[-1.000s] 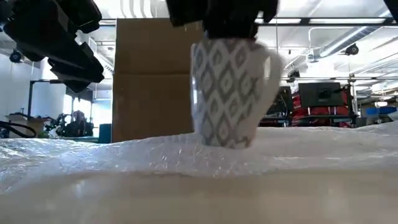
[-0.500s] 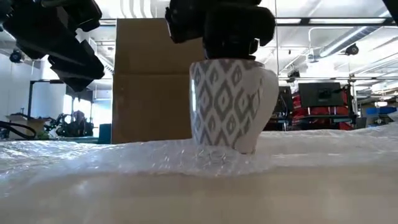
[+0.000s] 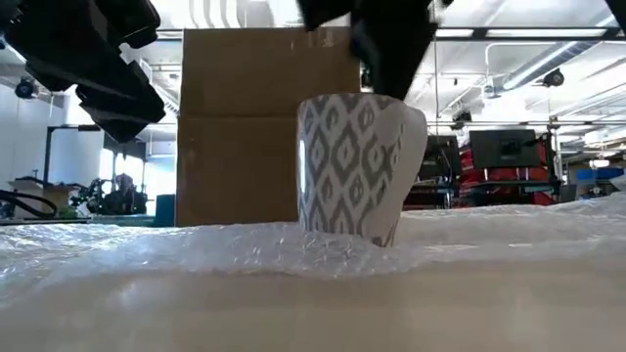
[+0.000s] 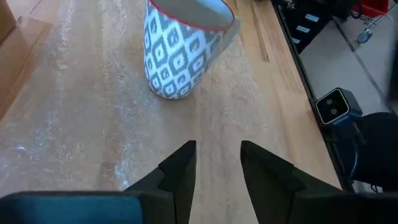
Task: Wrap mug
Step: Wrap the white mug using the bubble wrap
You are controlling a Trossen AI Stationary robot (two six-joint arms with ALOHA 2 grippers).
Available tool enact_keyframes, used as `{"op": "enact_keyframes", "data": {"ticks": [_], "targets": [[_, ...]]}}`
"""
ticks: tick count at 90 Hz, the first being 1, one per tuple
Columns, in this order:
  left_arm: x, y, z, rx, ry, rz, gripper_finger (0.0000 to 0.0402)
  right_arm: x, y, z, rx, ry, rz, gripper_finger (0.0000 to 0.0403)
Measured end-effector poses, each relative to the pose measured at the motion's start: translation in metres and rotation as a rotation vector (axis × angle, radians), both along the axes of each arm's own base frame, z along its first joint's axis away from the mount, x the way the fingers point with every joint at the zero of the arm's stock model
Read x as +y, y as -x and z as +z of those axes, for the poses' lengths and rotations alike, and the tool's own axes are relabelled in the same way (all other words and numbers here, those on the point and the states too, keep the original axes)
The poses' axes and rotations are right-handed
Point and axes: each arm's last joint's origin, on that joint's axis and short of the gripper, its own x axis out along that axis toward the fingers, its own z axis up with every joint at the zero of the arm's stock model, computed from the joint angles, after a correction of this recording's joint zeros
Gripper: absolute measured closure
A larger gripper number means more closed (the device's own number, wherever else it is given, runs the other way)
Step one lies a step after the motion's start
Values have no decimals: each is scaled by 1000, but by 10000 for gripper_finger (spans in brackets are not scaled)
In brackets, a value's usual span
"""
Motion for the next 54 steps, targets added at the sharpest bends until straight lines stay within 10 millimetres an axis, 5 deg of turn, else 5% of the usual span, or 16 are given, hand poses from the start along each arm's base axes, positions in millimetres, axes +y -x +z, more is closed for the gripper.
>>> {"op": "enact_keyframes", "data": {"ticks": [28,54], "targets": [[0,0,0,2,3,-5,288,26,83,1,15,58,-100,154],[0,0,0,1,3,-5,288,24,172,-42,-71,57,-270,169]]}}
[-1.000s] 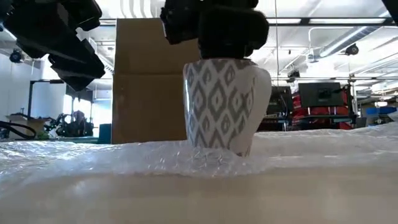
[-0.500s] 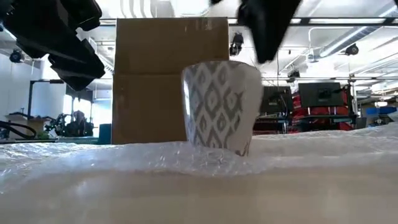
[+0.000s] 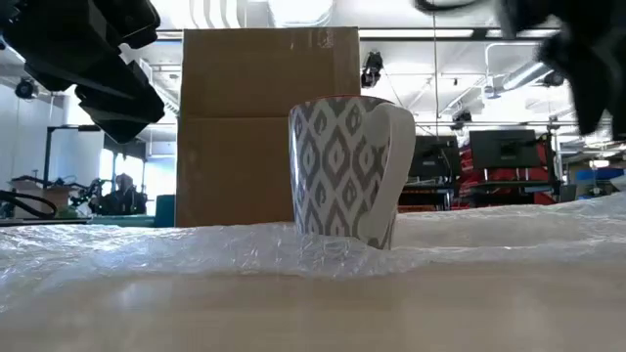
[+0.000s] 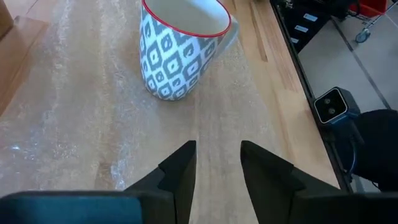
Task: Wrap mug
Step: Wrap the white mug using the bubble wrap
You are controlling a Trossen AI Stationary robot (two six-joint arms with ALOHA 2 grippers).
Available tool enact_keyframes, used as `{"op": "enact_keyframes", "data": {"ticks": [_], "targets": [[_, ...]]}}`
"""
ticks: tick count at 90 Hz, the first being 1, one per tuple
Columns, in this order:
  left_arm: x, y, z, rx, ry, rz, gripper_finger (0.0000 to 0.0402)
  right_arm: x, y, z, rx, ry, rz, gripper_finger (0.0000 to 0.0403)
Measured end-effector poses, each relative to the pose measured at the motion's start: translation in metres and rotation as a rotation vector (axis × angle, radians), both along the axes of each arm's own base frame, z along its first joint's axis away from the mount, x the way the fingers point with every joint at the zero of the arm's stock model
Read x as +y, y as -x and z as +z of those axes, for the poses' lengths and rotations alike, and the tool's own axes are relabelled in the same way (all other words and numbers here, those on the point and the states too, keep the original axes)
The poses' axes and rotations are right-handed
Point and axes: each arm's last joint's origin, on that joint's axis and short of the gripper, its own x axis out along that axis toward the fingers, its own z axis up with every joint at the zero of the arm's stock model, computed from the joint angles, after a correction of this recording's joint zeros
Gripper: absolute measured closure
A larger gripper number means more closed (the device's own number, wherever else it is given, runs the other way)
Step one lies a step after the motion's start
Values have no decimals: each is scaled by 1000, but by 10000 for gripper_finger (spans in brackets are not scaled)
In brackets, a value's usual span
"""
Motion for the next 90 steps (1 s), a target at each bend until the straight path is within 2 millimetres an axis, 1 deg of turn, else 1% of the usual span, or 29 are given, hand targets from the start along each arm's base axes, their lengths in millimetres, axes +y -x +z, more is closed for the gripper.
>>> {"op": "enact_keyframes", "data": {"ticks": [7,15,26,32,37,45,53,58,66,73,82,90], "targets": [[0,0,0,-2,-3,5,288,-3,15,-16,-38,-28,6,176],[0,0,0,-4,-7,13,288,-10,29,-36,-46,-29,17,184],[2,-1,0,-16,-28,46,288,-20,42,-63,-31,-26,50,195],[3,-1,1,-26,-40,67,288,-22,41,-75,-46,-46,87,205],[4,-2,1,-39,-56,81,288,-22,38,-79,-84,-62,113,223],[5,-4,2,-68,-75,118,288,-18,30,-82,-161,-62,113,278],[7,-10,0,-95,-105,150,288,-16,24,-81,-254,-38,78,357],[7,-16,-3,-122,-99,162,288,-14,18,-79,-340,-17,56,388],[6,-26,-8,-150,-75,168,288,-8,3,-71,-541,47,71,385],[2,-33,-15,-163,-69,160,288,0,-15,-57,-699,109,171,384],[0,-43,-27,-162,-96,156,288,8,-38,-35,-812,154,336,397],[-3,-55,-36,-142,-108,165,288,13,-57,-16,-890,189,442,399]]}}
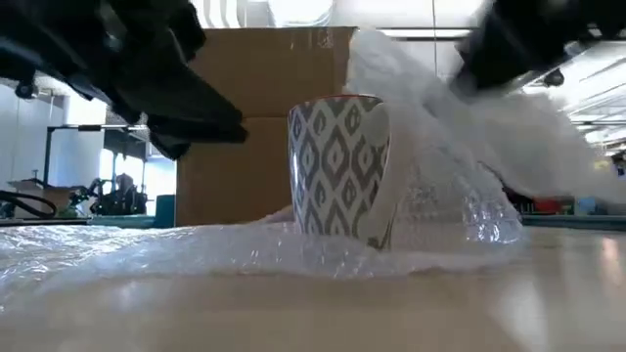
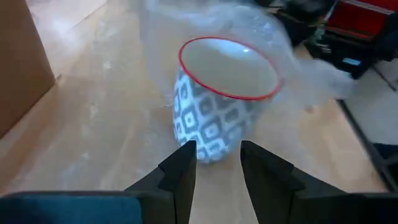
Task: Wrap mug
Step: Wrap the white mug using the bubble wrap
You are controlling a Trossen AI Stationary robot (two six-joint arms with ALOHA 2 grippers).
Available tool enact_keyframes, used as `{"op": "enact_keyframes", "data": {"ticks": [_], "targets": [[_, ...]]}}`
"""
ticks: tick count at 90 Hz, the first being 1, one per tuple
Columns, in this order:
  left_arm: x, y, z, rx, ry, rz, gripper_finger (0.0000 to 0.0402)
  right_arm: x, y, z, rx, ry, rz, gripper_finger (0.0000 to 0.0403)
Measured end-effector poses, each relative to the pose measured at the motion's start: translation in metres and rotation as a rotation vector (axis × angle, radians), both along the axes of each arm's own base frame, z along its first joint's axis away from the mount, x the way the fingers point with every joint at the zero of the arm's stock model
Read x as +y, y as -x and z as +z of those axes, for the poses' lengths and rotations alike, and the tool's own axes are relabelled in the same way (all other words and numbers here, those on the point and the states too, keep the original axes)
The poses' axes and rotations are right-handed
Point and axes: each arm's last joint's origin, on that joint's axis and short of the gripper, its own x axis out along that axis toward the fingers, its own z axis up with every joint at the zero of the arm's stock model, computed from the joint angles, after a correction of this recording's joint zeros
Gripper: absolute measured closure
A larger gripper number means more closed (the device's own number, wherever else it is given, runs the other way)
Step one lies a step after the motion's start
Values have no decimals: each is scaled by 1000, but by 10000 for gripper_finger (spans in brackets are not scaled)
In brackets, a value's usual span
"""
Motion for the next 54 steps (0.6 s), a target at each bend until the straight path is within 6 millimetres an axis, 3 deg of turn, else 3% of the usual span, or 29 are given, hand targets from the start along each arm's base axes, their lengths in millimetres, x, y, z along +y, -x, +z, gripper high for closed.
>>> {"op": "enact_keyframes", "data": {"ticks": [11,20,38,54], "targets": [[-8,-14,-8,34,8,-30,288,-5,-22,13,-22,75,24,401],[-14,-24,-1,72,19,-78,288,-13,-37,10,3,67,25,401],[-20,-37,44,208,-49,-44,288,-15,-60,-14,143,-5,134,401],[-20,-50,83,179,-160,12,288,-13,-76,-12,206,51,143,400]]}}
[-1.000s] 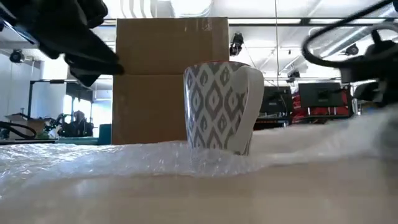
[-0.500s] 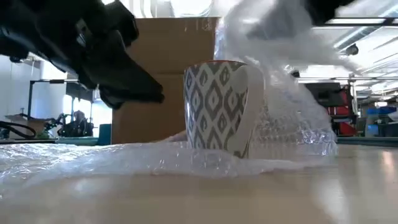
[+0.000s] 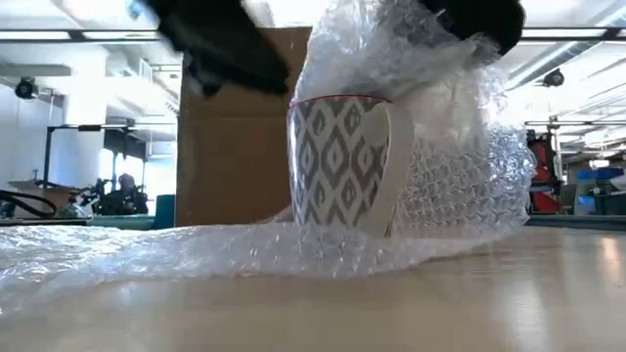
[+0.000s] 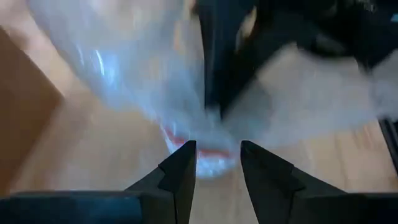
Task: Wrap mug
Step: Wrap the white mug using the bubble wrap
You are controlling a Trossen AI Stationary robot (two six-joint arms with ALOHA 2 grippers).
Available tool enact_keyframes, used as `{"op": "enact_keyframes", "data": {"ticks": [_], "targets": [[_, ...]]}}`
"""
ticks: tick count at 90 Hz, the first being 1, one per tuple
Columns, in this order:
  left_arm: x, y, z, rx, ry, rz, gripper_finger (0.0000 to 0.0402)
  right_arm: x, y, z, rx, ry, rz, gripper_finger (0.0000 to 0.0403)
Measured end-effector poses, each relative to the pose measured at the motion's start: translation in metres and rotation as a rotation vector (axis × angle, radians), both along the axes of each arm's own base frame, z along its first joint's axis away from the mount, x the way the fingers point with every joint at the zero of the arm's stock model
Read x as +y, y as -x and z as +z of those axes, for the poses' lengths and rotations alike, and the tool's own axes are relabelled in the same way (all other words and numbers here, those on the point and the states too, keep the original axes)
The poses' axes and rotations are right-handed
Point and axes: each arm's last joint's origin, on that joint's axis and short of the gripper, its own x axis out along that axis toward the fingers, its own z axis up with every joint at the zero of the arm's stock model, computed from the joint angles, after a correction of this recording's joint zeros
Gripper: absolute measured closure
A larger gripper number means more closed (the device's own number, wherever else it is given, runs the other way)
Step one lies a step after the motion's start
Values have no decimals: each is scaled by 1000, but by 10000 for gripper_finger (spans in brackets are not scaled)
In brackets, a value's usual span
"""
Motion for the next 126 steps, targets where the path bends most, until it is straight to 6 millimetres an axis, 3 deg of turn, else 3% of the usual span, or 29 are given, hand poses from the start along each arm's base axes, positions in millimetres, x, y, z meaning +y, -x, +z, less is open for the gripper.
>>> {"op": "enact_keyframes", "data": {"ticks": [11,24,37,53,70,85,111,118,126], "targets": [[8,-12,2,-35,-28,-2,289,-3,-7,-3,16,5,-12,400],[18,-19,-33,72,16,57,303,-6,-6,-5,39,13,-14,400],[16,-26,-47,46,54,91,322,-6,-4,0,67,20,-10,400],[14,-31,-47,-10,75,107,328,-5,-5,24,165,32,-25,400],[14,-31,-48,-8,80,105,328,-7,-1,69,263,55,-43,400],[13,-32,-47,-22,94,105,328,-9,1,80,261,55,-42,400],[12,-33,-46,-40,99,90,328,-60,13,85,341,384,-278,347],[12,-33,-46,-40,99,91,328,-73,13,78,372,359,-301,332],[12,-33,-46,-41,99,91,328,-77,7,62,398,169,-234,321]]}}
